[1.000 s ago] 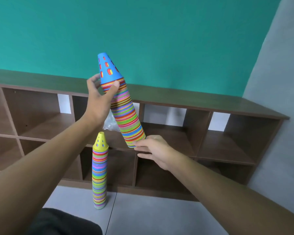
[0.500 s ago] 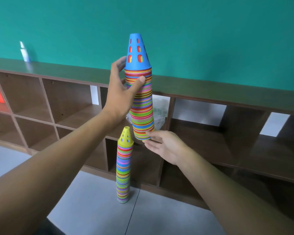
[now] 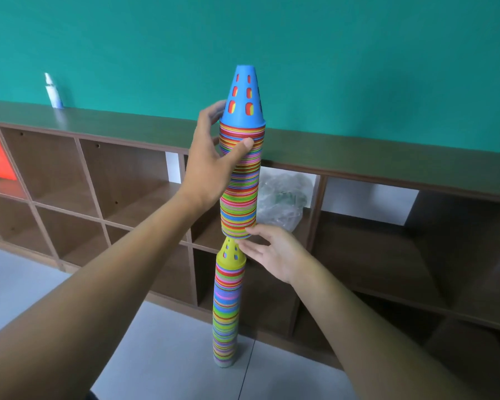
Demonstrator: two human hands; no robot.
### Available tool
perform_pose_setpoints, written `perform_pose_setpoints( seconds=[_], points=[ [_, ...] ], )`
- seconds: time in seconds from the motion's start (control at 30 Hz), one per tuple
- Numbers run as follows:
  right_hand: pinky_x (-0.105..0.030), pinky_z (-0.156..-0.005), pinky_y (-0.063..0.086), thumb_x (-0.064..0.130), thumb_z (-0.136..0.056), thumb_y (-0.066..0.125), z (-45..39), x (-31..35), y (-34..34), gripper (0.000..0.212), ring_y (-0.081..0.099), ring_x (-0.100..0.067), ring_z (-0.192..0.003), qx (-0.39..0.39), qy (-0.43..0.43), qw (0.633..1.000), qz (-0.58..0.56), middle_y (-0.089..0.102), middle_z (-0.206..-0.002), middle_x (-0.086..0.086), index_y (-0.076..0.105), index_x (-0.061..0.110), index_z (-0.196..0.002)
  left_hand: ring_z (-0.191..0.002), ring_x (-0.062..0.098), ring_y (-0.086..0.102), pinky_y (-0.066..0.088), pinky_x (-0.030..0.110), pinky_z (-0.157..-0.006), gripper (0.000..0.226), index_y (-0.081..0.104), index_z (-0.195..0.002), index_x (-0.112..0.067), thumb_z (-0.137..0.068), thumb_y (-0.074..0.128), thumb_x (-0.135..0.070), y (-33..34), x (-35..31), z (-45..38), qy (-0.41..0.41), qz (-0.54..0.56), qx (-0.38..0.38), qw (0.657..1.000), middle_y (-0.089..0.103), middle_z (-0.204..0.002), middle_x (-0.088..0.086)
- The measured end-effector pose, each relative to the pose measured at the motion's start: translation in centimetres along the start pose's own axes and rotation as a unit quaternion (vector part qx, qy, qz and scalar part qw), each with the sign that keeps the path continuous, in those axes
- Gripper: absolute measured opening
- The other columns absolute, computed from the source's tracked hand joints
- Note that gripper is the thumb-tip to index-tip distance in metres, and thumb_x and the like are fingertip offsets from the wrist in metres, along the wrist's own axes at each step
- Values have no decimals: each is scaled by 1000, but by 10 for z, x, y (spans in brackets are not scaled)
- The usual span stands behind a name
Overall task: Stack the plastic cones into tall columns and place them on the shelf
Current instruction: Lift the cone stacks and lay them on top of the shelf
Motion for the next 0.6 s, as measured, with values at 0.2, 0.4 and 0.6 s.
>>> perform_pose_setpoints(
  seconds=[0.2,0.4,0.6],
  points=[
    [-41,-100,54,-4,-89,63,-15,-14,-1,20,68,-36,-108,-35,40,998,17,66,-109,-10,66,3,-108,-127,25,57,52,39,-103,66,41,-144,-22,-89,77,-29,0,37,2,-35,-3,25,999,49,-143,-9],
    [-41,-85,59,5,-89,67,-25,-35,-9,38,71,-36,-102,-72,84,990,83,55,-124,-13,57,3,-126,-121,17,60,52,26,-97,64,42,-143,-16,-89,77,-11,-4,68,14,-83,1,18,996,54,-133,-11],
    [-41,-90,58,21,-94,66,-29,-44,-13,43,72,-32,-105,-33,136,974,179,56,-133,-10,54,9,-134,-116,-3,54,42,5,-91,66,44,-141,-13,-83,78,-13,-6,87,25,-98,-34,66,992,54,-132,0]
  ],
)
Point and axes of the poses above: each hand's wrist, its own z-axis away from the middle knuckle, its own y-axis out of the palm, x = y × z, the point moved 2 cm from there along -z, towards the middle knuckle
